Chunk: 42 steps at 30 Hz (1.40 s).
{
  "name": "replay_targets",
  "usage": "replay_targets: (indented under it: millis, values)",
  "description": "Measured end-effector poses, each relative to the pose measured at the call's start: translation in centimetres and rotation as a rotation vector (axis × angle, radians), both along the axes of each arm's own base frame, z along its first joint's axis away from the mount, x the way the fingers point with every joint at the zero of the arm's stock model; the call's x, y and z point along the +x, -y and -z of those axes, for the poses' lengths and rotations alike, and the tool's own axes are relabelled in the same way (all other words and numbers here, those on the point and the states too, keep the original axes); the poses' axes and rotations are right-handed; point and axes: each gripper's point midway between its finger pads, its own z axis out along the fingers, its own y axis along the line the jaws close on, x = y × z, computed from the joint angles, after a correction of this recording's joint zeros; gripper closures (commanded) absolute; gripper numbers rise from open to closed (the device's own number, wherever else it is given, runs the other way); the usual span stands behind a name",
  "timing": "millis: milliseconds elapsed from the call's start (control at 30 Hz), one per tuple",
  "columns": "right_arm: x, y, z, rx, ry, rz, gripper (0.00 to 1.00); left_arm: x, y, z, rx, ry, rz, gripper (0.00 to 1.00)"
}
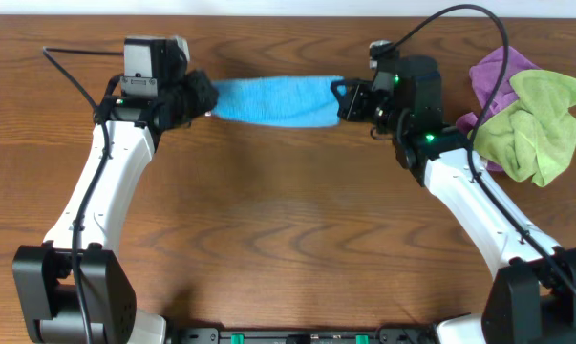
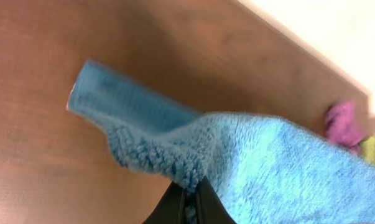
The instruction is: Fold the cloth
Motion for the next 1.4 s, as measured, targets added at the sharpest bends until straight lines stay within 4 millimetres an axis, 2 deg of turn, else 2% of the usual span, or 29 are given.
replay_targets:
  millis: [200,433,533,733,900,1033,1167,1400]
  values:
    - [-3.5,0.4,3.4,-0.046,-0.205,-0.036,0.99,-4.3,-0.5,2.8,0.087,-0.167,0.092,0.94]
    - [-8.3,1.7,6.5,-0.137,-0.433,-0.035,0.99,-7.2,-1.1,4.8,0.143,-0.270,0.152,0.94]
    - [-10.0,1.4,7.5,-0.196,-0.481,-0.060,0.98,-9.2,-1.2,7.1,0.146,-0.343,0.164,0.94]
    - [-12.2,1.1,8.6,-0.285,-0.531,-0.100,0.98,-13.9,-1.4,11.3,0.142,-0.498,0.178,0.94]
    - [-14.1,1.4,9.5,-0.358,-0.584,-0.119,0.98,-16.9,-1.5,13.6,0.134,-0.586,0.186,0.94]
    - [-15.1,1.9,10.5,-0.396,-0.616,-0.118,0.98,-17.8,-1.4,14.1,0.123,-0.609,0.191,0.94]
    - [-15.6,2.3,11.4,-0.427,-0.623,-0.110,0.99,-17.8,-1.3,13.9,0.116,-0.598,0.192,0.94]
    - [-11.5,1.5,10.3,-0.407,-0.448,-0.058,0.99,-15.9,-1.2,12.8,0.107,-0.508,0.141,0.94]
